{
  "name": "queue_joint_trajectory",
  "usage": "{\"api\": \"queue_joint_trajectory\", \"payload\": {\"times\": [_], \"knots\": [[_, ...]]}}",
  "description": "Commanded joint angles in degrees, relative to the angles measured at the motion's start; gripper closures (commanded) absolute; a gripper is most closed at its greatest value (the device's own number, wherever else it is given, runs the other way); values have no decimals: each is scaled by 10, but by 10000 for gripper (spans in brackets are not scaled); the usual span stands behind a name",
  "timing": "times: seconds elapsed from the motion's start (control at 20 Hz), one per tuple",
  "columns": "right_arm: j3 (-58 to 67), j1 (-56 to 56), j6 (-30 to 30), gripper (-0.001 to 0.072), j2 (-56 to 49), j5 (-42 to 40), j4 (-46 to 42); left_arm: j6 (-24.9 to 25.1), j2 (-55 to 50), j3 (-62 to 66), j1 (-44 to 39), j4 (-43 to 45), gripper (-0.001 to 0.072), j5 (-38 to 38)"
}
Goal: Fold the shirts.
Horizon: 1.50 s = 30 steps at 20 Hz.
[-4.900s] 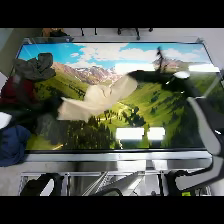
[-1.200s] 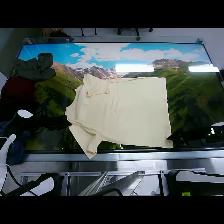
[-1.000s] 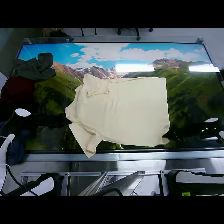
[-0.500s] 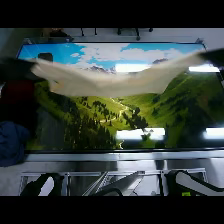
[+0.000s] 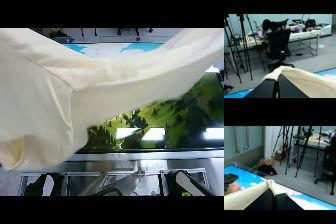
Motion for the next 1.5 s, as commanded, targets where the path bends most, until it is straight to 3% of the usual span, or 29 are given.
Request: {"api": "queue_joint_trajectory", "payload": {"times": [0.0, 0.25, 0.5, 0.75, 1.0, 1.2, 1.45], "knots": [[-57, 0, 0, 690, -22, 53, -21, -13, -39, -58, -48, 30, 696, -38], [-290, 8, -58, 691, -85, 56, -22, 31, -174, -219, -190, 30, 696, -40], [-465, 24, -141, 691, -230, -61, -26, 43, -378, -322, -250, 100, 697, 101], [-410, 35, -143, 691, -411, -119, -21, 37, -553, -229, -236, 103, 697, 116], [-295, 46, -130, 691, -483, -119, -29, 3, -639, -98, -245, 110, 698, 99], [-279, 47, -129, 691, -484, -115, -83, -101, -652, -55, -275, 301, 698, 63], [-280, 61, -132, 691, -491, -110, -112, -113, -652, -85, -303, 343, 698, 33]]}}
